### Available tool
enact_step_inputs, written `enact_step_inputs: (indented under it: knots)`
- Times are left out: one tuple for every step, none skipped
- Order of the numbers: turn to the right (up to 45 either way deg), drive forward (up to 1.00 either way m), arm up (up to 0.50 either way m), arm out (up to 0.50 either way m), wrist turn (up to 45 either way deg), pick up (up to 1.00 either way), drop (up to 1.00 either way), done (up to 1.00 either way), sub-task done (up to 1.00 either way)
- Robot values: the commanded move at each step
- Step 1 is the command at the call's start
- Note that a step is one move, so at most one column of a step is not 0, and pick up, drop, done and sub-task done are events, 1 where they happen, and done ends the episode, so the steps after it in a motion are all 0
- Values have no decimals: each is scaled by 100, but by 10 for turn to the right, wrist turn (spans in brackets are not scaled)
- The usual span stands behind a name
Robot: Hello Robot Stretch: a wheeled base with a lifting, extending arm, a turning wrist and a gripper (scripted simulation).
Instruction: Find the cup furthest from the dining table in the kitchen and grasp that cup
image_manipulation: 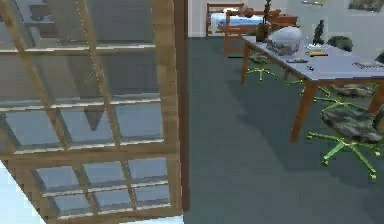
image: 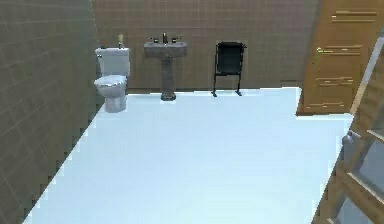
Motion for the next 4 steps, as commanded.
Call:
enact_step_inputs:
  knots:
    - [0,95,0,0,0,0,0,0,0]
    - [360,0,0,0,0,0,0,0,0]
    - [0,55,0,0,0,0,0,0,0]
    - [390,0,0,0,0,0,0,0,0]
